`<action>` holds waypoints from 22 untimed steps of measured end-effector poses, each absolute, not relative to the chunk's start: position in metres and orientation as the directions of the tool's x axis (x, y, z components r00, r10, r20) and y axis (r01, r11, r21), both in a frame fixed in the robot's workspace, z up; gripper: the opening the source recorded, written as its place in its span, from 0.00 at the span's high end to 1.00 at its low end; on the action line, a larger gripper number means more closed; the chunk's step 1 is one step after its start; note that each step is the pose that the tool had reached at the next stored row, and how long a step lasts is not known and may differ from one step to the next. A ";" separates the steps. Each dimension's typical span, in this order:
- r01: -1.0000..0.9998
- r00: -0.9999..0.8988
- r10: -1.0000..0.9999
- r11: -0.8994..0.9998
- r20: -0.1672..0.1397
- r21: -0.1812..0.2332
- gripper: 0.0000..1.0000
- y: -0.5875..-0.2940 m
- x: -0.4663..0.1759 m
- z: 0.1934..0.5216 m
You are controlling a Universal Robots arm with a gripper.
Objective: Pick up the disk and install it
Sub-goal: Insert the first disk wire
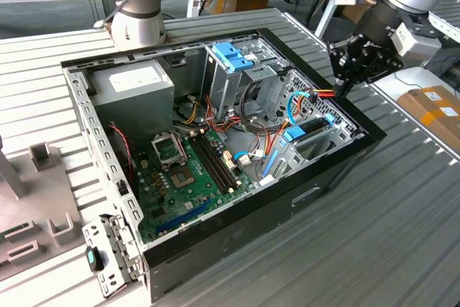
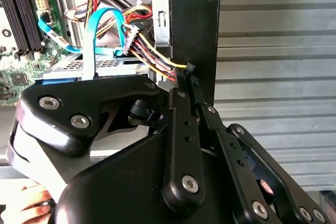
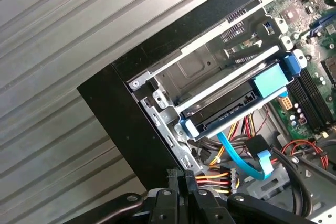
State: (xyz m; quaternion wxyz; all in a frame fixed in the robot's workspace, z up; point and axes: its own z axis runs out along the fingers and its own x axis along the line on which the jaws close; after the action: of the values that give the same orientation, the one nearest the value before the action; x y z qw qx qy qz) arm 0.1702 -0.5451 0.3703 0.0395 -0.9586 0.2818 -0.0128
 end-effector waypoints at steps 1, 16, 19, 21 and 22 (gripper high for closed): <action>-0.576 0.816 -0.579 -0.813 0.002 -0.083 0.84 -0.545 0.170 0.370; -0.670 0.740 -0.672 -0.738 0.002 -0.083 0.84 -0.547 0.159 0.370; -0.670 0.740 -0.673 -0.738 0.002 -0.083 0.84 -0.548 0.153 0.370; -0.670 0.740 -0.673 -0.737 0.003 -0.083 0.84 -0.549 0.150 0.370; -0.670 0.740 -0.673 -0.737 0.003 -0.083 0.84 -0.549 0.149 0.370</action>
State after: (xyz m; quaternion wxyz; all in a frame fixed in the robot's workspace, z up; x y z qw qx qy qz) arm 0.1487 -0.5493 0.3704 0.0382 -0.9319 0.3604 -0.0162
